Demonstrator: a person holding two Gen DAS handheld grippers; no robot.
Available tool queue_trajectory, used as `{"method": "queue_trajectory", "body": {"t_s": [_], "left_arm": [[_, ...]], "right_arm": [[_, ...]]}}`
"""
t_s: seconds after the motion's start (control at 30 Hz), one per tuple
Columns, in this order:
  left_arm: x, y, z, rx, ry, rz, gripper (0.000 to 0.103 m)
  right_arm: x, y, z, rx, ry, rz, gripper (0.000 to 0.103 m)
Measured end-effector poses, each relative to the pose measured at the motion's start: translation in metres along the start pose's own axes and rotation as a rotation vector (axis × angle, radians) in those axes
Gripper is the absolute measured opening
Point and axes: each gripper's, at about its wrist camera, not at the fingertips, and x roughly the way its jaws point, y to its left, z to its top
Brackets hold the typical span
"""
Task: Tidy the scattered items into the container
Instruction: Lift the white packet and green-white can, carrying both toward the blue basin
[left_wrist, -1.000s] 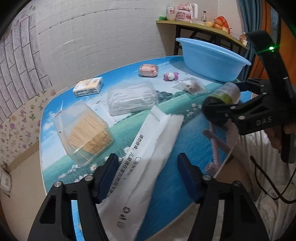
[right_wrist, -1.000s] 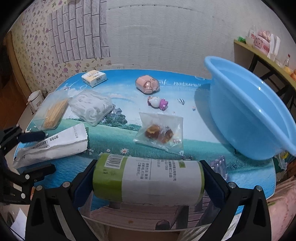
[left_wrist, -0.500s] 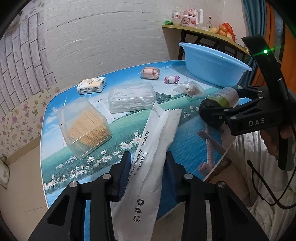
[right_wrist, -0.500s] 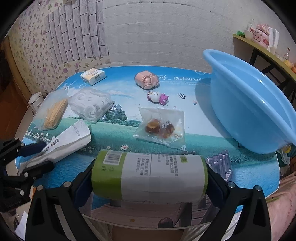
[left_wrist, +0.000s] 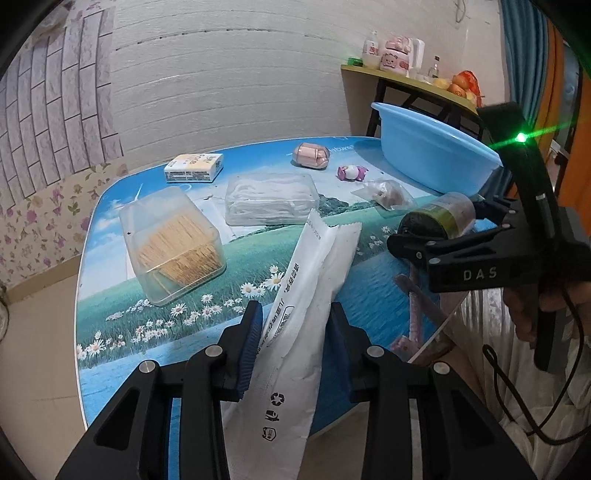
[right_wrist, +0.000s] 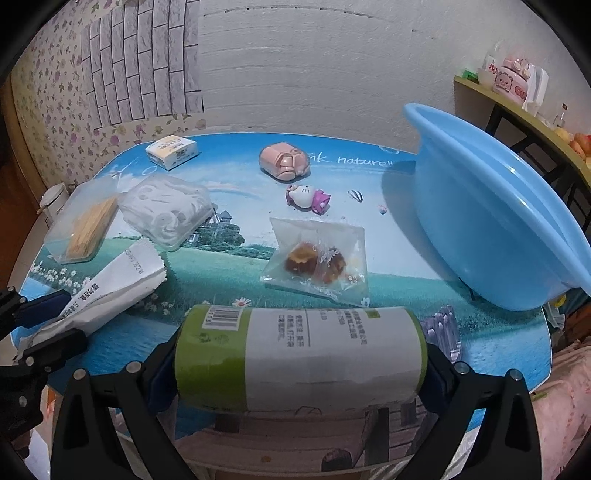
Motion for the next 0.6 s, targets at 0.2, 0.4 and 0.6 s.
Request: {"method": "queue_trajectory", "body": {"t_s": [0.2, 0.4, 0.6], "left_arm": [[0.000, -0.002, 0.001, -0.015, 0.004, 0.021, 0.030], [-0.004, -0.002, 0.004, -0.077, -0.013, 0.032, 0.020], [-0.011, -0.011, 0.008, -0.101, -0.035, 0.028, 0.012]], "right_arm": [[-0.003, -0.001, -0.003, -0.006, -0.028, 0.009, 0.097], [-0.012, -0.005, -0.007, 0.013, -0.036, 0.033, 0.097], [-0.021, -0.011, -0.009, 0.005, -0.049, 0.054, 0.097]]}}
